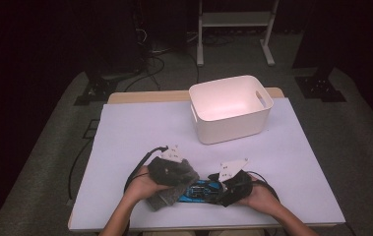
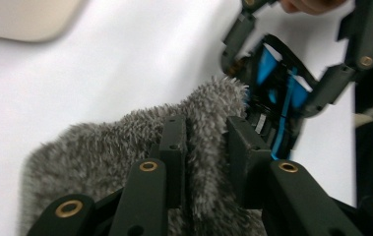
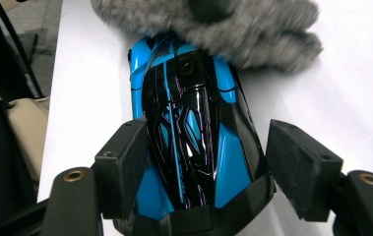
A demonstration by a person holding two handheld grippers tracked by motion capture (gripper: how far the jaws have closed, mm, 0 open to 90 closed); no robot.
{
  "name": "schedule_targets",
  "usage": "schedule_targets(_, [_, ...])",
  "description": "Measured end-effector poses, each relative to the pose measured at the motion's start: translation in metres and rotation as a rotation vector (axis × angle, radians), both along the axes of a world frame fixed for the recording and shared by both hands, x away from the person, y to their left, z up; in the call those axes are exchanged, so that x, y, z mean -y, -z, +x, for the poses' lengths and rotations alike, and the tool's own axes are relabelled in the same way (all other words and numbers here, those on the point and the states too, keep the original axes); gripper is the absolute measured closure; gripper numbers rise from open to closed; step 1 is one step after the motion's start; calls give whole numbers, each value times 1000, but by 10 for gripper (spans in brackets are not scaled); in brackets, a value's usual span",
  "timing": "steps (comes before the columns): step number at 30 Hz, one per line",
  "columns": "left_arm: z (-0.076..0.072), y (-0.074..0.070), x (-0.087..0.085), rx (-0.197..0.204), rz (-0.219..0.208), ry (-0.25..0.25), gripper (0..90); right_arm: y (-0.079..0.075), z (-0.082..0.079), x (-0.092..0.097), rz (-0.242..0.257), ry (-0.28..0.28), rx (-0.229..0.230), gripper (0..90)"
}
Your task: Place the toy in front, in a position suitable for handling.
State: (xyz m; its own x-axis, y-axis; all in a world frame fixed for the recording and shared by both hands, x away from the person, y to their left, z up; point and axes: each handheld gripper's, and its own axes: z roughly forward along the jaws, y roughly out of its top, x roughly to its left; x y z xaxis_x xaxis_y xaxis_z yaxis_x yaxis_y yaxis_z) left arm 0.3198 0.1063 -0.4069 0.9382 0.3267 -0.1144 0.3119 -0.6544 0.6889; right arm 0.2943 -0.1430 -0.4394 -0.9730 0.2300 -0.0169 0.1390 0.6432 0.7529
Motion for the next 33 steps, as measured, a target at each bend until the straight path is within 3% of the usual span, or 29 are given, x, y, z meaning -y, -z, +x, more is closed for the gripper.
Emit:
schedule_targets(4, [-1,-2,-2,-15,-12,7,733,0,-7,0,9,4,45,317])
schedule_targets(12, [-11,-6,-4,15,-16,34,733,-4,-13,-3,-25,-7,100,298])
schedule_targets(16, [-17,-12,-7,2,-38,71,733,-11,-13,-5,-31,-24,63,280])
schedule_targets(21, [-24,-16,-14,-60,-85,154,723,-9,-11,-8,-57,-52,-9,292])
schedule_targets(23, [-26,-16,-14,-70,-91,168,724,-5,-12,-11,-68,-77,-36,319])
schedule_targets(25, [-26,-16,-14,-68,-86,174,725,-1,-15,-15,-81,-106,-62,417])
schedule_targets(27, [-27,-17,-13,-68,-89,189,743,2,-18,-17,-87,-123,-45,481])
schedule_targets(29, [-28,-17,-13,-55,-94,190,775,1,-18,-17,-81,-160,-79,541])
schedule_targets(33, [-29,-24,-13,-28,-98,191,788,-1,-19,-18,-121,-189,-25,549])
